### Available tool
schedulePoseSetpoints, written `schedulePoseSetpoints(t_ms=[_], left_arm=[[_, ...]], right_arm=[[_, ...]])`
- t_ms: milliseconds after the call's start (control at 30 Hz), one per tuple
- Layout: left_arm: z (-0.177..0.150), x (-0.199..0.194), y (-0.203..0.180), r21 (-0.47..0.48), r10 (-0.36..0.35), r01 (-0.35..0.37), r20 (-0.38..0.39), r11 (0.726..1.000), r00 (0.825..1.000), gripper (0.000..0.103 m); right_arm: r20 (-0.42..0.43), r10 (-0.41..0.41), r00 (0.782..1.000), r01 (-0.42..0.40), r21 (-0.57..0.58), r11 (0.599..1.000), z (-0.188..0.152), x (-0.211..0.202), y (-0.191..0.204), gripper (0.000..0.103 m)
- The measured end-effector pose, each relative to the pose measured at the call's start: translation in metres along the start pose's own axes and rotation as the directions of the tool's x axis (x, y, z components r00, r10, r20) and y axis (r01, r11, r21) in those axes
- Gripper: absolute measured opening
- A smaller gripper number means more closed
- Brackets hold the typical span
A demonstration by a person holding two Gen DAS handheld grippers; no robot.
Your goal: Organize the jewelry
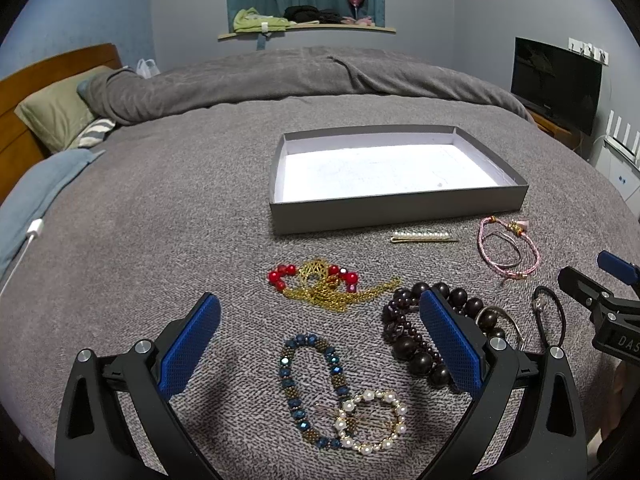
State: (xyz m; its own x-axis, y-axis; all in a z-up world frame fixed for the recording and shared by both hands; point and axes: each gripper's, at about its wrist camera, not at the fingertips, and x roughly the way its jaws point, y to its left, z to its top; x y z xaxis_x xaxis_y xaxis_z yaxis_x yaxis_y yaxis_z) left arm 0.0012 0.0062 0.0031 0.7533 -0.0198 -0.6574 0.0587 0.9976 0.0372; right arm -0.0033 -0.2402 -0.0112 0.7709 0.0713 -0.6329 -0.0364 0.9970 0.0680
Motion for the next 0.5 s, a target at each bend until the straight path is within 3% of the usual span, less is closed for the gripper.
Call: schedulePoseSetpoints(t_ms=[500], left_arm=[[0.0003,0.0006,-0.0004,0.0,-0.023,0.023,-0.013,1.0,1.0,0.099]], right_arm=[[-0.008,0.016,1.0,-0.016,0.01,1.0,-0.0006,-0.0009,0.0005,0.098]])
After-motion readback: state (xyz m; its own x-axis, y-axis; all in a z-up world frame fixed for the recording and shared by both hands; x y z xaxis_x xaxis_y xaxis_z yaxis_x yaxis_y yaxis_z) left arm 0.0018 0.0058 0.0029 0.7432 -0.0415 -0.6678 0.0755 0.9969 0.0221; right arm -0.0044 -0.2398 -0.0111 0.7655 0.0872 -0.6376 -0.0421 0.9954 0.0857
